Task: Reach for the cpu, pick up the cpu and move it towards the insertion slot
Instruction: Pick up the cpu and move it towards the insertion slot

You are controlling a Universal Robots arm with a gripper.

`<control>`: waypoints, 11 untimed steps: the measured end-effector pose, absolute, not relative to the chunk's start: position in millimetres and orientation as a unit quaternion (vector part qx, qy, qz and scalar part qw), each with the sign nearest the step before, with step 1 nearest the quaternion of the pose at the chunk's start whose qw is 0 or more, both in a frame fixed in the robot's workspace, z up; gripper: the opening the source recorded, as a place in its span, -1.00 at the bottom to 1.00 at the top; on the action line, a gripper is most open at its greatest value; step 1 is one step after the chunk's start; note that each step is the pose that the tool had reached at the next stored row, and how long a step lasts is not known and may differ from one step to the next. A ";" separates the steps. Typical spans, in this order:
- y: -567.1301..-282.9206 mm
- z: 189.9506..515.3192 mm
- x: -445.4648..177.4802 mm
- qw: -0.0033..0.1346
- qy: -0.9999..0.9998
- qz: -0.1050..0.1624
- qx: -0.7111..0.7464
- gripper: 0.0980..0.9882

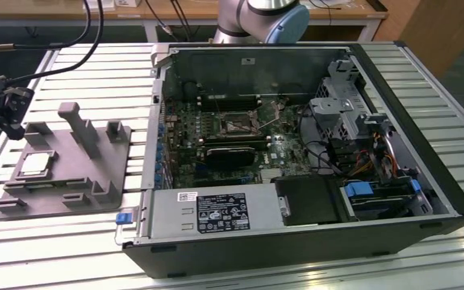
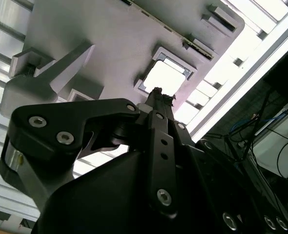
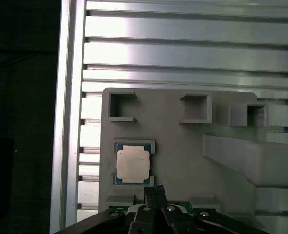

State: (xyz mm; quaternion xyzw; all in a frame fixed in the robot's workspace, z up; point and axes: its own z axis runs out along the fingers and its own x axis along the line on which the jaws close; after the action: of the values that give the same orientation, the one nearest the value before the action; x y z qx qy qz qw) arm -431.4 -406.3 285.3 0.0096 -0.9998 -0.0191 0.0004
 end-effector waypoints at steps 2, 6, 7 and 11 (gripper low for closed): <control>-406.3 283.0 -432.0 0.000 -1.000 -0.019 0.010 -0.98; -406.3 278.8 -433.1 0.000 -1.000 -0.019 0.010 -0.98; -406.3 277.8 -433.4 0.000 -1.000 -0.019 0.010 -0.98; -406.3 273.8 -434.4 0.000 -1.000 -0.019 0.010 -0.98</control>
State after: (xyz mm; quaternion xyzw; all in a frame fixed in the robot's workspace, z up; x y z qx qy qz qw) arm -434.4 -406.3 273.8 0.0096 -0.9998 -0.0191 0.0004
